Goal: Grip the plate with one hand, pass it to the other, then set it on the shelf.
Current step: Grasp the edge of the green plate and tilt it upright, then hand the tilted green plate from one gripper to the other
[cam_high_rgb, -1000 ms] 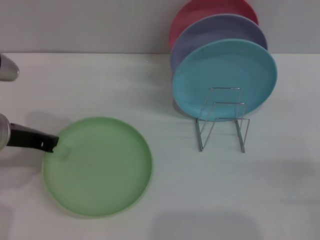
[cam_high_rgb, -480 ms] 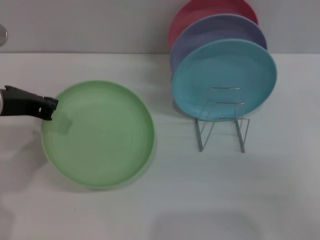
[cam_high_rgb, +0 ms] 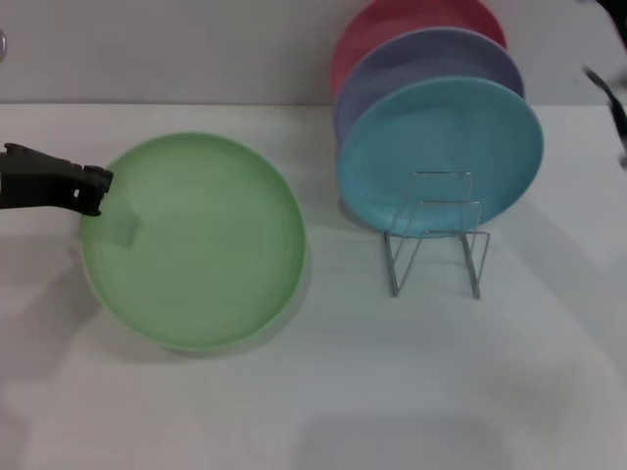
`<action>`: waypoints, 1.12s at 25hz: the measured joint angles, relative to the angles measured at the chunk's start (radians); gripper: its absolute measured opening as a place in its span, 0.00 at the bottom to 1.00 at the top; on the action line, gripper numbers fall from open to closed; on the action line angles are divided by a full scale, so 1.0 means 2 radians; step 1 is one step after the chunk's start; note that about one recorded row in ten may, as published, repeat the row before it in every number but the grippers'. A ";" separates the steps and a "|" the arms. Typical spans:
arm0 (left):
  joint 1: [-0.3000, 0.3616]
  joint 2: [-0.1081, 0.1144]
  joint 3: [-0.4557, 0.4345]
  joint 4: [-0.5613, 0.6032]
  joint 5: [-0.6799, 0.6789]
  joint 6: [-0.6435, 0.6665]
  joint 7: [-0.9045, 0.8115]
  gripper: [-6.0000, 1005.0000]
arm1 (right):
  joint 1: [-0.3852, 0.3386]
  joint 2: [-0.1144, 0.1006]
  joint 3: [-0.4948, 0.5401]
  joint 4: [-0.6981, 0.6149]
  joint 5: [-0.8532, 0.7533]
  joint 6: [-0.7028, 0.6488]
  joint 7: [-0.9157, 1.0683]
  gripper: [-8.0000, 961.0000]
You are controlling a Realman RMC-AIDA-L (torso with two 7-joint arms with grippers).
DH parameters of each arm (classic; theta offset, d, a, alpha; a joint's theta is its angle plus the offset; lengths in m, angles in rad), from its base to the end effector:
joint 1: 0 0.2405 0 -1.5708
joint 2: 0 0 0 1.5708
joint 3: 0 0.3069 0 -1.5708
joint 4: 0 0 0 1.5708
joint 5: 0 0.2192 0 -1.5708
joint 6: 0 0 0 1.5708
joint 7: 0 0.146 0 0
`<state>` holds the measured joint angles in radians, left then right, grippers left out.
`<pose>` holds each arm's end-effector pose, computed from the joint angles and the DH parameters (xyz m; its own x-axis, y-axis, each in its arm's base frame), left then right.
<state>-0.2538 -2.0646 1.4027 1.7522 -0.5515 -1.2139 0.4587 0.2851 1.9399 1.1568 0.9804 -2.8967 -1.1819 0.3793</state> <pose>-0.2333 0.3650 0.0438 0.7784 0.5849 0.2280 0.5571 -0.4762 -0.6803 0.2013 0.3599 0.0289 0.2973 0.4482 -0.8431 -0.5831 -0.6140 -0.5320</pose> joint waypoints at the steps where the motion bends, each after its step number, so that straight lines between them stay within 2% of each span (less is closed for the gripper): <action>1: 0.000 0.000 0.000 0.000 0.000 0.001 0.000 0.05 | -0.004 -0.009 0.005 0.054 -0.008 0.080 0.006 0.87; 3: 0.000 -0.001 0.000 0.002 -0.001 0.002 0.000 0.05 | -0.003 -0.029 0.008 0.151 -0.011 0.241 0.012 0.87; 4: 0.001 -0.001 0.000 0.004 -0.001 0.004 0.000 0.05 | 0.010 -0.044 0.007 0.215 -0.011 0.377 0.012 0.87; 5: 0.001 -0.001 0.000 0.004 -0.001 0.004 0.000 0.05 | 0.010 -0.044 0.007 0.215 -0.011 0.377 0.012 0.87; 8: 0.001 -0.001 0.000 0.006 -0.001 0.007 0.000 0.05 | 0.032 -0.051 0.007 0.282 -0.011 0.539 0.005 0.87; 9: 0.000 -0.001 0.000 0.008 -0.001 0.007 0.000 0.05 | 0.051 -0.049 0.015 0.323 -0.007 0.657 -0.009 0.87; 10: -0.001 0.000 0.000 0.010 -0.001 0.008 0.000 0.05 | 0.051 -0.049 0.015 0.323 -0.007 0.657 -0.009 0.86; 11: -0.002 0.000 0.000 0.012 -0.001 0.009 0.000 0.05 | 0.064 -0.045 0.021 0.340 -0.003 0.714 -0.017 0.86; 13: -0.003 0.000 0.000 0.015 -0.001 0.013 0.000 0.06 | 0.090 -0.028 0.043 0.357 0.024 0.817 -0.050 0.87; 14: -0.004 0.000 -0.001 0.016 -0.001 0.017 0.000 0.06 | 0.118 -0.003 0.087 0.360 0.089 0.913 -0.120 0.87; 15: -0.004 0.000 -0.001 0.016 -0.001 0.017 0.000 0.06 | 0.118 -0.003 0.087 0.360 0.089 0.913 -0.120 0.87; 19: -0.008 0.000 -0.001 0.017 -0.001 0.020 0.000 0.06 | 0.168 0.057 0.210 0.337 0.221 1.086 -0.273 0.87; 20: -0.009 0.001 -0.001 0.017 -0.001 0.021 0.000 0.06 | 0.177 0.063 0.225 0.332 0.230 1.107 -0.289 0.87; 21: -0.009 0.001 -0.001 0.017 -0.001 0.022 0.000 0.06 | 0.187 0.067 0.235 0.326 0.234 1.126 -0.299 0.87; 24: -0.009 0.001 -0.001 0.017 -0.002 0.024 0.003 0.06 | 0.223 0.065 0.246 0.292 0.231 1.157 -0.300 0.87; 28: -0.010 0.000 -0.001 0.017 -0.004 0.024 0.005 0.06 | 0.237 0.064 0.249 0.267 0.219 1.157 -0.301 0.87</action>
<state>-0.2733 -2.0641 1.4004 1.7864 -0.5592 -1.1651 0.4678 0.7599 2.0684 1.6545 1.5137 -2.4583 1.1325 -0.2225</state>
